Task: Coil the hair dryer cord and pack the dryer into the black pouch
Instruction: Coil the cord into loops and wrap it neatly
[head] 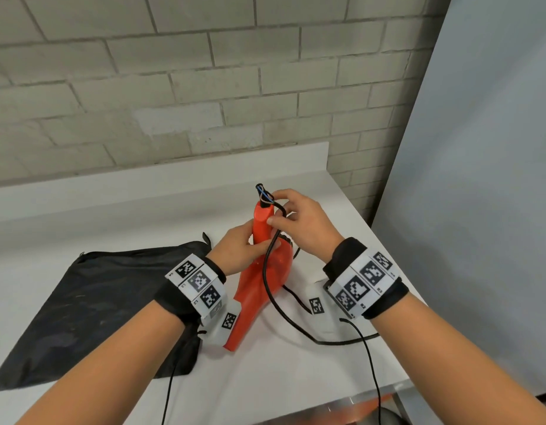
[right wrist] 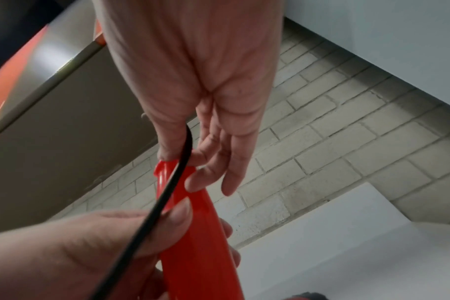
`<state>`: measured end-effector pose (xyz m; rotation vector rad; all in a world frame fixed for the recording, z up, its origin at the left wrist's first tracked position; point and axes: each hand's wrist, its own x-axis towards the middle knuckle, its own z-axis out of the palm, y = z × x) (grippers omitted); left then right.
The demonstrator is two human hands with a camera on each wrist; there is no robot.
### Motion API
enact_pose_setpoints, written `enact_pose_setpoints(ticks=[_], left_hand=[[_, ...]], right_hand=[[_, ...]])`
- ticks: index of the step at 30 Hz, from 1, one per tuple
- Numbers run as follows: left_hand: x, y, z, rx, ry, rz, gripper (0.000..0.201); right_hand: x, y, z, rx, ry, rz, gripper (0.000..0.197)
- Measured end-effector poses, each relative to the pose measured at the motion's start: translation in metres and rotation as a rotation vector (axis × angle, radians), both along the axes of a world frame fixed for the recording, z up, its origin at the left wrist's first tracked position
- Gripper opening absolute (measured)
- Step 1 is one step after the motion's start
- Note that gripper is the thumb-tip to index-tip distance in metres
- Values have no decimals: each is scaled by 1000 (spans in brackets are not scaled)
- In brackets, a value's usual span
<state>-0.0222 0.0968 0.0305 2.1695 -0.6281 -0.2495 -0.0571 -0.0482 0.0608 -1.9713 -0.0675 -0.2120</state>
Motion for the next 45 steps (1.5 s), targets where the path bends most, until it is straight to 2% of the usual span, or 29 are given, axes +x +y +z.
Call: enact_pose_setpoints(ticks=[2,5,7,9,11,13,16,18,21,26,33,37,40,45], left_hand=[[1,3,-1,35,-1,15,21],[3,7,5,103,8,14,32],[2,9,15,106,-47,-23,57],[-3,7,32,-64,-94,-57,70],[-9,1,49,-346,-107,-110,61],[-10,-7,61,-497,-170,-141,48],[-7,-18,72,-423,-281,-155,38],[-4,-21,79,-349,-272,-175,35],[2,-22,88,-308,-171,-213,36],[7,-23,91,-484,118,-348,27],[6,-33,92,-652,344,-301,36],[9,-32,92,-784,448,-224,31],[12,-32,92,-830,504,-160,32],[20,-32,93,-945,604,-81,33]], right_hand=[[-1,-5,2,88,-15,7,14],[-6,-15,10,226,-60,60,25],[-10,-19,18,139,-106,54,25],[-14,-20,26,-72,-142,28,20],[-17,-20,33,-211,-158,31,14],[-20,-19,39,-244,-160,48,10],[-24,-18,48,-229,-228,59,7],[-25,-20,54,-260,-323,21,7],[-20,-29,64,-319,-423,-40,5],[-8,-37,79,-347,-479,-70,7],[10,-36,76,-339,-575,-82,10],[21,-37,48,-230,-491,-24,26],[21,-32,21,-259,-425,-50,38],[13,-16,-11,-346,-146,5,41]])
